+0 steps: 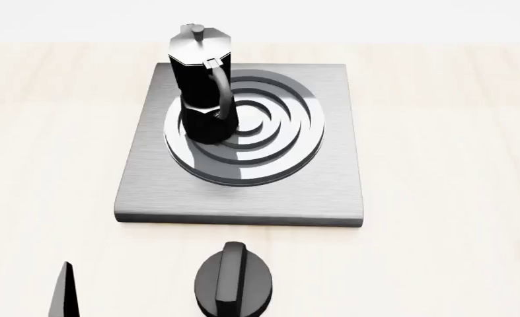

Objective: Put both moka pots on the stove.

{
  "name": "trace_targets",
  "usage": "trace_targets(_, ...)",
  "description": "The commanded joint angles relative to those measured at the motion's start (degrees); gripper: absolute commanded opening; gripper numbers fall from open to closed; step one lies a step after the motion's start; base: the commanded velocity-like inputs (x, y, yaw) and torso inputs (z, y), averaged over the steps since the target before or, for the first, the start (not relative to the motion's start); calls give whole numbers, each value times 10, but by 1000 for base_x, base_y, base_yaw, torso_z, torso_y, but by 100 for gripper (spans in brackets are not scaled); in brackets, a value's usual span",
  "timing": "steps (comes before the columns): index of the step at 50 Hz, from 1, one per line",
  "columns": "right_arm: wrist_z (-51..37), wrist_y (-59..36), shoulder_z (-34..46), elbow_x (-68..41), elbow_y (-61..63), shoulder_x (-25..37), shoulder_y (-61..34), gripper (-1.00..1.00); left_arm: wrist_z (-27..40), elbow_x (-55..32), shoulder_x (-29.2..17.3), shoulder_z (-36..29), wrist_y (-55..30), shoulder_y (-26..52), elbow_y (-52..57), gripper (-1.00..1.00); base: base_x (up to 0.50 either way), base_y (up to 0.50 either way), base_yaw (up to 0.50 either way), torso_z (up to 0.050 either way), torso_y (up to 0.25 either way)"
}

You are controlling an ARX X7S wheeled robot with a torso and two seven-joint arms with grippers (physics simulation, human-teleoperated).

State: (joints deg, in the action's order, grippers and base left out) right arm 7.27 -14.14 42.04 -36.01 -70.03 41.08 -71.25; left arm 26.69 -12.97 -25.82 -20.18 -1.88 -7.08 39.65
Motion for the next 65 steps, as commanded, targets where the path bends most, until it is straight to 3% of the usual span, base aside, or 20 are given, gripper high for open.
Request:
trace_targets(1,25,8,-58,64,-49,-23,7,-100,2,-1,-1,0,-1,1,0,100,0,0,0,0,0)
trace_targets(6,28,0,-70,80,-42,-24,2,-100,3,-2,-1,-1,-1,2,0,100,0,0,0,0,0)
trace_targets(10,-4,-63,-82,54,78,8,44,-100,4,-2,-1,-1,-1,2,0,100,0,0,1,0,0)
trace_targets(19,27,-36,-77,60,68,-3,30,-100,4,-1,-2,-2,2,1,-1,100,1,0,1,0,-2)
trace_targets(25,-14,-108,-92,23,230,31,68,-100,6,-1,-3,-3,0,1,0,100,0,0,0,0,0)
trace_targets(31,-22,-125,-99,6,287,40,76,-100,6,-2,-3,-3,2,2,-1,100,0,0,0,0,0)
trace_targets(46,2,-2,-116,31,216,-5,16,-100,8,-4,-4,-4,3,2,-2,100,0,0,0,0,0)
trace_targets(65,63,9,-108,19,253,-29,-4,-100,10,-6,-6,-3,6,2,-3,100,0,0,0,0,0)
